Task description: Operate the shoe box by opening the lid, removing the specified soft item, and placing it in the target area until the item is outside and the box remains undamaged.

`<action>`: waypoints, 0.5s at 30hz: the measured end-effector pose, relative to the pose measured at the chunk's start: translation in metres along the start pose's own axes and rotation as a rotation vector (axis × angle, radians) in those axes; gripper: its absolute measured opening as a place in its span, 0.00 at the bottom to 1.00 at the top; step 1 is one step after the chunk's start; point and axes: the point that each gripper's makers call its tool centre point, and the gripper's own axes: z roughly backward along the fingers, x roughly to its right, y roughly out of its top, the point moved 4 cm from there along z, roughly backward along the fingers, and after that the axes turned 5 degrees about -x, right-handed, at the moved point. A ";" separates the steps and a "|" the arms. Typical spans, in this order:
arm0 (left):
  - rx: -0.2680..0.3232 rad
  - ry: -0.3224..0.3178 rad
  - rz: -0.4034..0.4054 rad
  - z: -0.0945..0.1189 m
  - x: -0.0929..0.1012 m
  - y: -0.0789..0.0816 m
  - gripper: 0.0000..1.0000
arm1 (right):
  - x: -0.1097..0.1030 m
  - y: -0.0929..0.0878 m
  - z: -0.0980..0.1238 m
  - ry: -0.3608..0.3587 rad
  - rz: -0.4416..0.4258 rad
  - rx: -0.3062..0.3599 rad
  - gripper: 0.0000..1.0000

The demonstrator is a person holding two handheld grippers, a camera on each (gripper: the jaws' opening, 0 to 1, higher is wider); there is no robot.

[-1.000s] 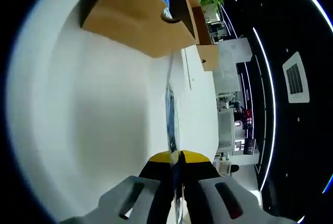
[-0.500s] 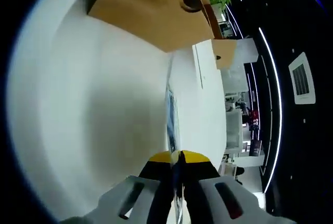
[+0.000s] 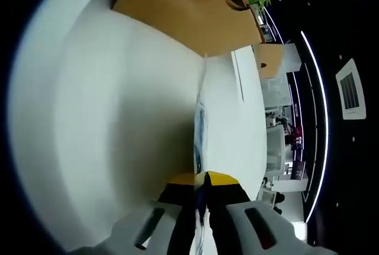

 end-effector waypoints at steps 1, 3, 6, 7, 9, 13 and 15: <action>0.000 0.000 0.001 0.000 0.000 0.000 0.02 | 0.000 0.000 0.000 0.002 -0.002 0.001 0.01; 0.000 0.001 0.000 0.000 0.000 0.000 0.02 | 0.000 0.000 0.000 0.007 -0.010 0.002 0.01; -0.003 0.003 0.001 0.000 0.000 0.000 0.02 | -0.001 0.000 0.001 0.012 -0.012 0.002 0.01; -0.003 0.003 0.002 0.000 0.000 0.000 0.02 | -0.001 0.000 0.001 0.013 -0.010 0.002 0.01; -0.004 0.003 0.002 0.000 0.000 0.000 0.02 | -0.001 0.000 0.002 0.016 -0.007 0.003 0.01; -0.009 0.006 0.002 0.000 0.000 0.000 0.02 | -0.001 -0.001 0.003 0.019 -0.012 0.008 0.01; -0.010 0.006 0.002 0.000 0.000 0.000 0.03 | -0.001 -0.001 0.003 0.019 -0.012 0.008 0.01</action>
